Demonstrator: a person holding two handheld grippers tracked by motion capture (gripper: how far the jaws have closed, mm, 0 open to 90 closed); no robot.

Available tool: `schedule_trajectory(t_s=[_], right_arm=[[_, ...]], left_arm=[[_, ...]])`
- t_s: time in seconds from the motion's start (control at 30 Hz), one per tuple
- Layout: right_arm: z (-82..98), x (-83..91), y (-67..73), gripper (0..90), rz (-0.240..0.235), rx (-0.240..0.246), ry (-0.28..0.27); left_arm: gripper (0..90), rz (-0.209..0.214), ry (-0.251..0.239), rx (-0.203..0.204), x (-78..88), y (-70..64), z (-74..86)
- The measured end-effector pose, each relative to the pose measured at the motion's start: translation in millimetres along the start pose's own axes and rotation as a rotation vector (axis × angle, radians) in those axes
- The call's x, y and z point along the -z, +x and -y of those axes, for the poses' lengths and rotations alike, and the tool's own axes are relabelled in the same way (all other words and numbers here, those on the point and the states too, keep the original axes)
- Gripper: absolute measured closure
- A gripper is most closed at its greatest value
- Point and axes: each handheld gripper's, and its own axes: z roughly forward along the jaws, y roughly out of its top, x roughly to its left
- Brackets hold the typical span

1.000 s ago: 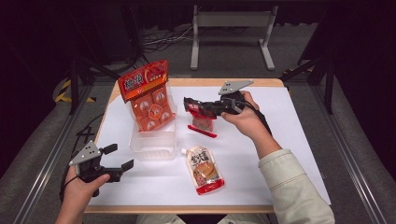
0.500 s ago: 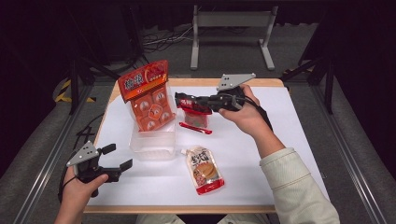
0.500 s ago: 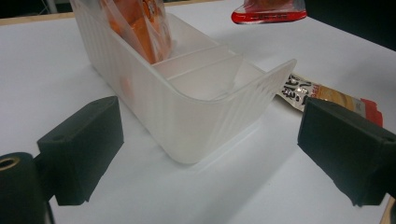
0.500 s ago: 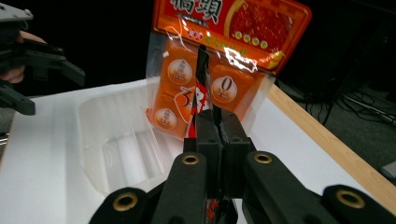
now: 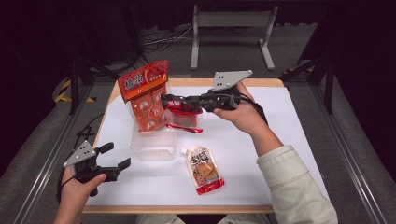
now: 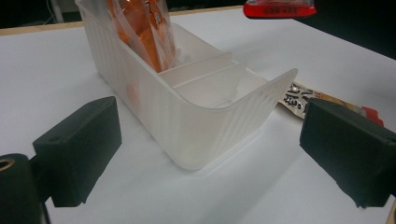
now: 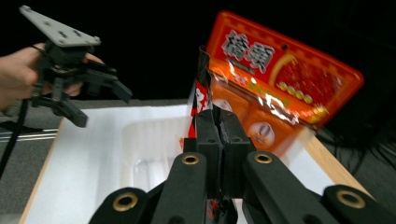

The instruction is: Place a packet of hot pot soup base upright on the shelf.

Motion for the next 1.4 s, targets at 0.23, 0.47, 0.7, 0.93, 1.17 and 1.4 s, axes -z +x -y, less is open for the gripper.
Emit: schedule_trajectory(t_s=[0.23, 0.47, 0.7, 0.93, 1.17, 1.4], right_arm=[[-5.2, -7.3, 5.1, 89.1, -0.016, 0.029, -0.004], [-6.7, -14.2, 2.7, 89.1, -0.006, 0.043, 0.019], [-9.3, -26.5, 1.8, 89.1, -0.014, 0.056, 0.034], [-13.3, -45.3, 4.3, 89.0, -0.028, 0.083, 0.047], [-15.8, -64.8, 7.2, 88.9, -0.050, 0.096, 0.045], [-18.1, -80.2, 9.3, 88.8, -0.058, 0.099, 0.038]], left_arm=[[6.5, 0.000, 0.004, -0.001, -0.5, -0.4, 0.0], [6.5, -0.017, 0.013, 0.001, -1.3, 1.7, 1.2], [6.5, -0.015, 0.012, 0.002, -0.9, 0.0, 1.8], [6.6, -0.024, 0.008, 0.007, 3.4, -0.9, 3.3], [6.6, -0.031, 0.004, 0.013, 8.3, -0.8, 5.8], [6.7, -0.033, 0.007, 0.018, 8.2, -1.0, 6.1]])
